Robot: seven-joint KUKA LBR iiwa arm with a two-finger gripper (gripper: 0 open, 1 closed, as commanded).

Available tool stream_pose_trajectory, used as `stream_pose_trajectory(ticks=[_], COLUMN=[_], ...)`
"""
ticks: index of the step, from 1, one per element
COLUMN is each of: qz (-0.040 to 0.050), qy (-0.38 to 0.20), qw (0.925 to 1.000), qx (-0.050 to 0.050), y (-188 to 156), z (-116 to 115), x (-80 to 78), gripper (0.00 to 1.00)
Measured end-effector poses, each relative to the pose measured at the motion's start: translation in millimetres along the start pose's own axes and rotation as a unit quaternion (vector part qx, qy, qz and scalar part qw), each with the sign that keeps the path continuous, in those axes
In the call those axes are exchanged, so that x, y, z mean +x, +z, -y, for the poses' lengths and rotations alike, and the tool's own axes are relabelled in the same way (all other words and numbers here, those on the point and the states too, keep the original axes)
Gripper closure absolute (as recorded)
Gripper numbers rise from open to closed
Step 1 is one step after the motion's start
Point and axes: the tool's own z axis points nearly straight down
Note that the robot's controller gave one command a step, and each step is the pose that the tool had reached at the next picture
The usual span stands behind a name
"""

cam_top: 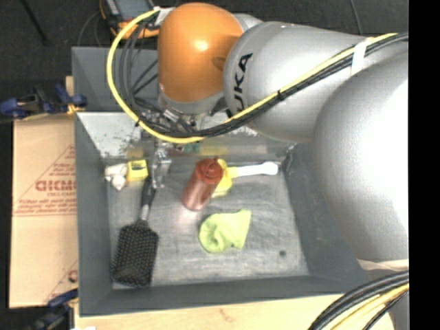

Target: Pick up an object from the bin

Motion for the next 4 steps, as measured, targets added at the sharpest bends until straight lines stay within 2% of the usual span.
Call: stream_pose_trajectory(ticks=[1, 2, 4], qz=[-0.0027, 0.0049, 0.0049], qy=[0.005, -0.023, -0.024], qw=[1.0000, 0.9997, 0.9997], qx=[0.000, 0.000, 0.000], y=[70.7, 135.4, 135.4], z=[-4.5, 11.8, 11.7], x=[1.3, 12.0, 12.0], gripper=[0.00, 1.00, 1.00])
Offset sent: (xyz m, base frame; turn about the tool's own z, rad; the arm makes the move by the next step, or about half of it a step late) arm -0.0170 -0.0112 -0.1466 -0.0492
